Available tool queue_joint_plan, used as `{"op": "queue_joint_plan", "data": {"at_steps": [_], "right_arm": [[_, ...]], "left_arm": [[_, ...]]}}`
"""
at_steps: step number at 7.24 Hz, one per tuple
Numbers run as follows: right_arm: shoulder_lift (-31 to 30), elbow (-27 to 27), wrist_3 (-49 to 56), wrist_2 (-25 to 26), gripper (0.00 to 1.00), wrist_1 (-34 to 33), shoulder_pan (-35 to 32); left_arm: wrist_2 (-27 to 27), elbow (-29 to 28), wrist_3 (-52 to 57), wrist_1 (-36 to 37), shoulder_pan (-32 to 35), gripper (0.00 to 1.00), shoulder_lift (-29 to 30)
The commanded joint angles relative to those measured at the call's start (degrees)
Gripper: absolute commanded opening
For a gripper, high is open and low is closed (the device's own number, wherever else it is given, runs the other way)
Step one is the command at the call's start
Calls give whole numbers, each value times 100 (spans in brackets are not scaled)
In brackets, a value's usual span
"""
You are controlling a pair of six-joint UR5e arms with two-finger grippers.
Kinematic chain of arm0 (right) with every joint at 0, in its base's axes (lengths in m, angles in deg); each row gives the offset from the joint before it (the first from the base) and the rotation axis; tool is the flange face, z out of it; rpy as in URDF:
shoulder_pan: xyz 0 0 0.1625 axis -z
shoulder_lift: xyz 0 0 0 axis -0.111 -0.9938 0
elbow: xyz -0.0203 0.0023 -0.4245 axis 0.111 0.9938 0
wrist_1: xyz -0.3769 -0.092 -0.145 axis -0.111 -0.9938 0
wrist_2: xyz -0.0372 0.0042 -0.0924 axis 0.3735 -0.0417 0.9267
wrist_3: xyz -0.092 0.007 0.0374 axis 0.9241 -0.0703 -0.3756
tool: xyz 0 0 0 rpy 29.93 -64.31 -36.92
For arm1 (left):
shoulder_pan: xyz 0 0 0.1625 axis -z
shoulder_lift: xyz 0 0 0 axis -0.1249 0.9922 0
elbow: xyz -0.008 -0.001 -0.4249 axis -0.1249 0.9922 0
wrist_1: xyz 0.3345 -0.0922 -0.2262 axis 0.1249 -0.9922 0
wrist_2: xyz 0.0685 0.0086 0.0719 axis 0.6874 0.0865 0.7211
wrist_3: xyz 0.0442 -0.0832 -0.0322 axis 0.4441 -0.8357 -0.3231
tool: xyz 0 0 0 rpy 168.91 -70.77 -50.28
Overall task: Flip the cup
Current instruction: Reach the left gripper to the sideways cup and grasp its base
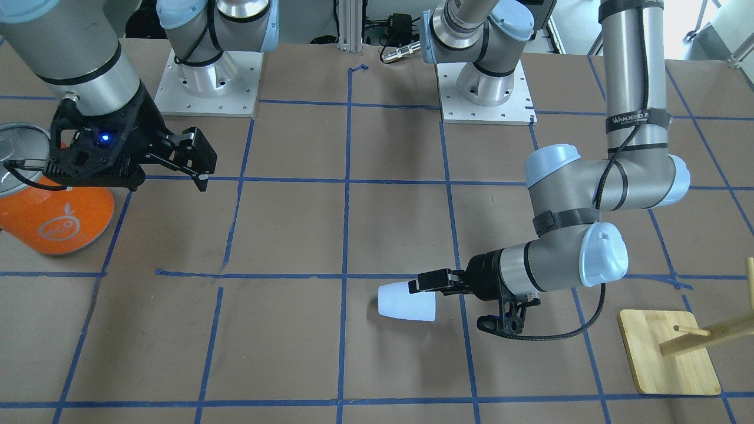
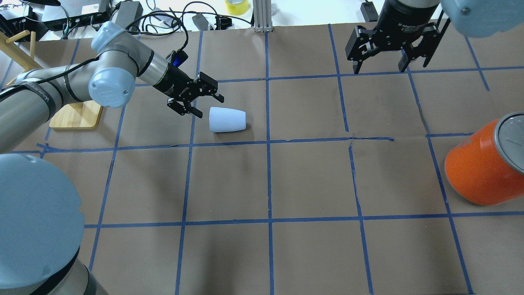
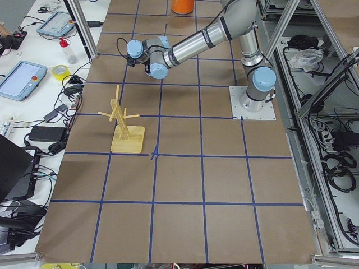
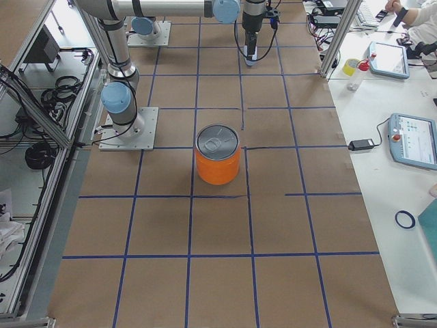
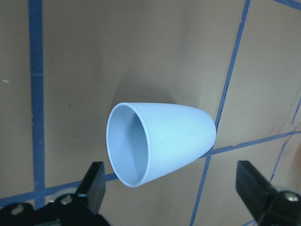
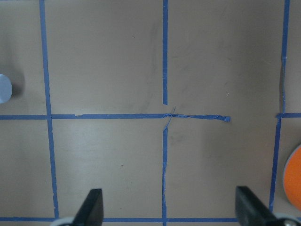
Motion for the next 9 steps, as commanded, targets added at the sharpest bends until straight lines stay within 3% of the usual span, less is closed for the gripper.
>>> {"op": "queue_joint_plan", "data": {"at_steps": [1, 2, 3, 7, 9], "right_arm": [[10, -4, -27, 3, 100, 0, 0], [10, -4, -27, 12, 100, 0, 0], [-16, -99, -27, 12, 100, 0, 0], [-95, -329, -10, 151, 100, -9, 0], [-96, -320, -10, 266, 100, -17, 17]], "left_arm": [[-290, 119, 256, 63, 0, 60, 196], [-917, 101, 169, 54, 0, 9, 241], [-1454, 101, 64, 54, 0, 0, 259], [-1241, -134, -1583, 472, 8, 0, -22], [1200, -941, -1739, 249, 8, 0, -119]]}}
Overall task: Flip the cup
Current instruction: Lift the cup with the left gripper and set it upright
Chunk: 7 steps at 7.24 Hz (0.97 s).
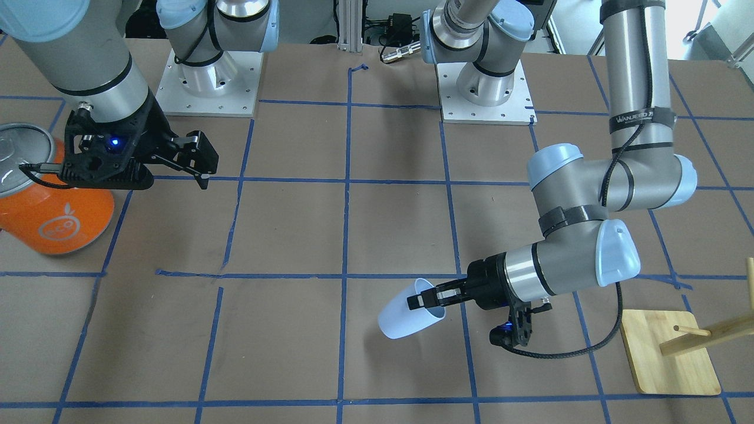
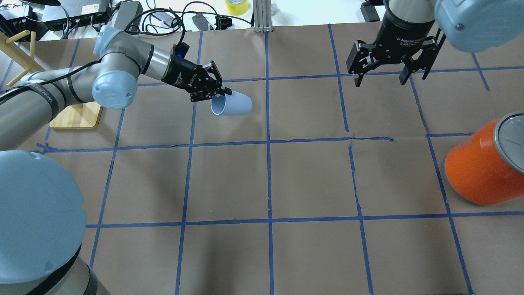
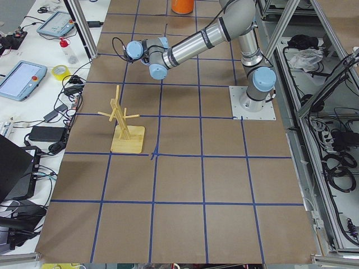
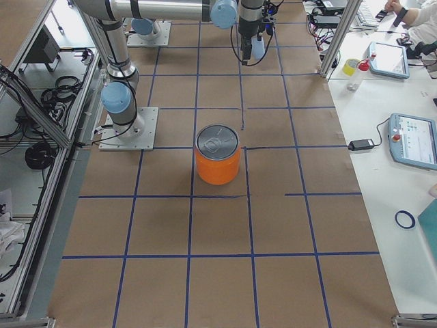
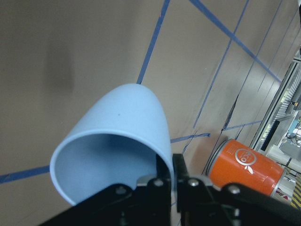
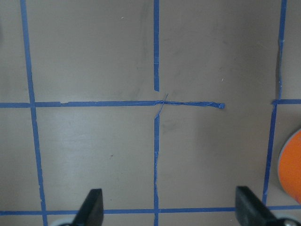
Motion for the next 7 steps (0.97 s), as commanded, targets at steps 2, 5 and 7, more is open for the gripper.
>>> {"op": "queue_joint_plan", "data": {"at_steps": [2, 5, 7], "right_arm": [[-5, -5, 25, 309, 100, 4, 5], [13, -14, 16, 310, 100, -4, 5], [31, -23, -1, 283, 100, -84, -3]], "left_arm": [[3286, -656, 1342, -65, 1, 0, -1], [4358, -743, 3228, 153, 1, 0, 104], [4375, -709, 3216, -106, 10, 0, 140]]}}
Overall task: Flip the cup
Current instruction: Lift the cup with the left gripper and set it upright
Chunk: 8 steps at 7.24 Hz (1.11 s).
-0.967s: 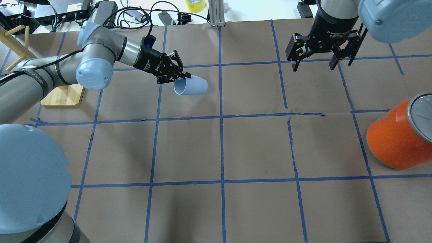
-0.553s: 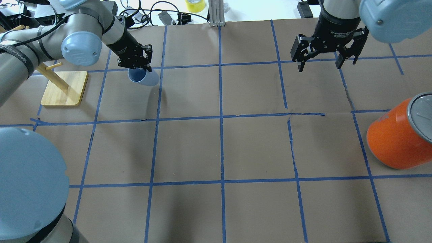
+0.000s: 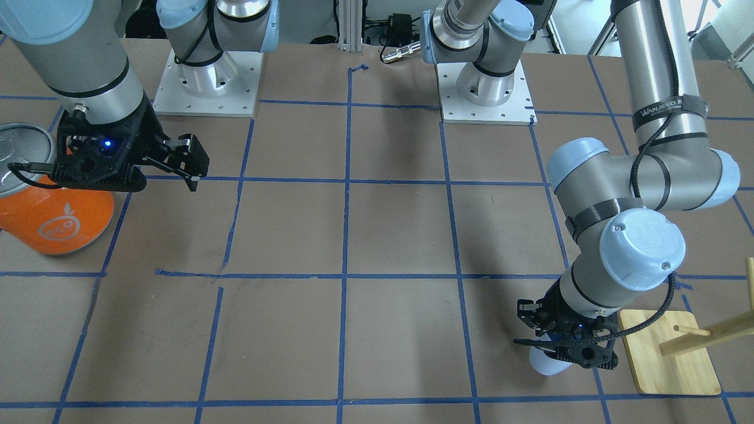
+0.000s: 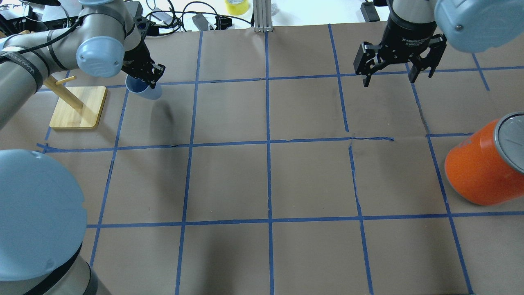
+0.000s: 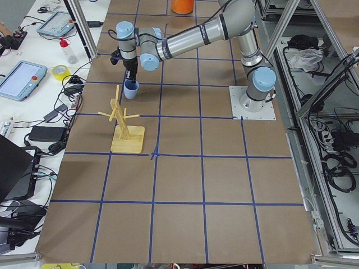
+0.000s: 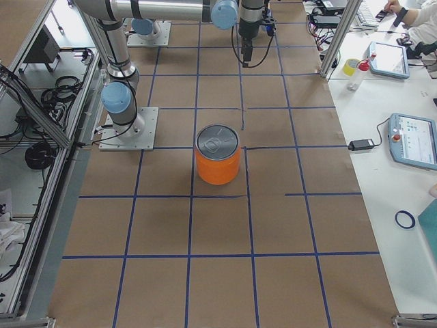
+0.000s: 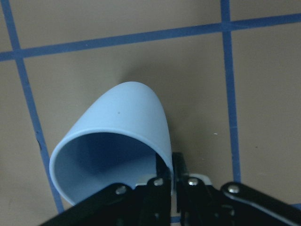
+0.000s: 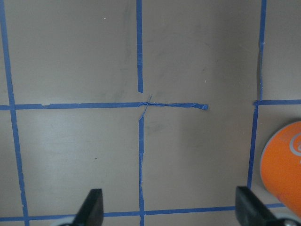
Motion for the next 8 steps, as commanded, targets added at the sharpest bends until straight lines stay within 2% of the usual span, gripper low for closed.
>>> {"op": "queue_joint_plan", "data": {"at_steps": [1, 3, 4, 5, 6, 8], "right_arm": [[8, -19, 15, 28, 100, -23, -7], [8, -28, 15, 37, 100, 3, 2], [-18, -28, -2, 11, 100, -15, -7], [-27, -28, -20, 37, 100, 46, 2], [-27, -28, -55, 37, 100, 56, 2], [-27, -28, -3, 20, 100, 56, 2]], "left_arm": [[76, -43, 57, -580, 6, 0, 18], [67, -43, 22, -619, 24, 0, 36], [76, -43, 5, -559, 24, 6, 45], [76, -43, 13, -532, 24, 79, 45], [67, -43, 13, -453, 24, 100, 53], [41, -52, -83, -539, 50, 100, -217]]}}
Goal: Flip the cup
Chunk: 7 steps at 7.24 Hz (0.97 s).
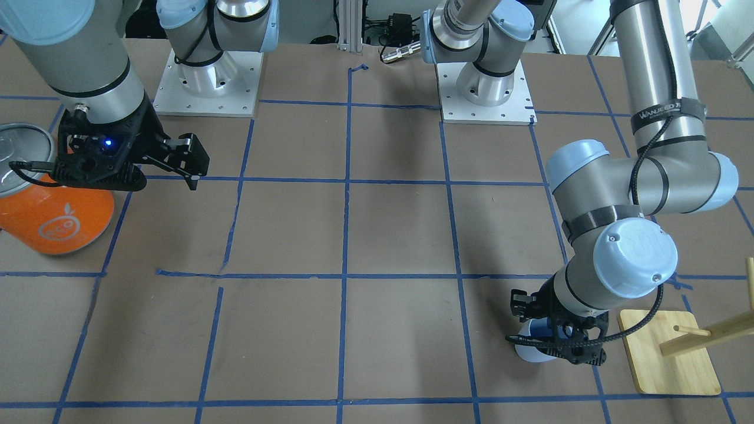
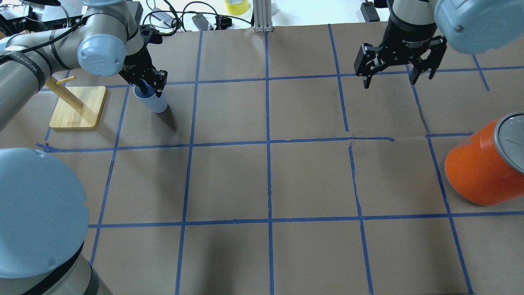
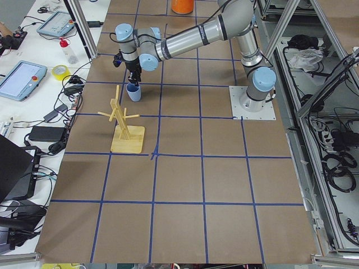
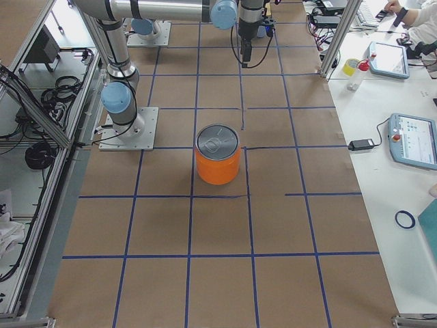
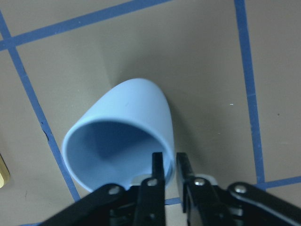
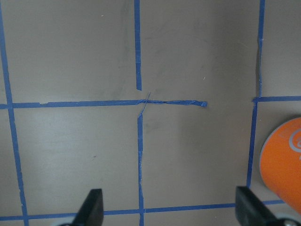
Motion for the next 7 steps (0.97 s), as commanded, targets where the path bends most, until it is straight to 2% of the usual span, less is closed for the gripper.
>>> {"op": "queue_joint_plan", "data": {"at_steps": [1, 4, 6, 7], "right_arm": [[-10, 0, 44, -88, 100, 4, 0], [-175, 9, 79, -184, 100, 12, -8], [-264, 9, 88, -387, 100, 21, -8], [-273, 9, 88, -379, 100, 21, -8]], "left_arm": [[11, -12, -60, -343, 79, 100, -471], [2, -283, -104, -2037, 89, 100, -1770], [-85, -390, -585, -2444, 124, 100, -2500], [-77, -77, -822, -2394, 176, 100, -2791]]}}
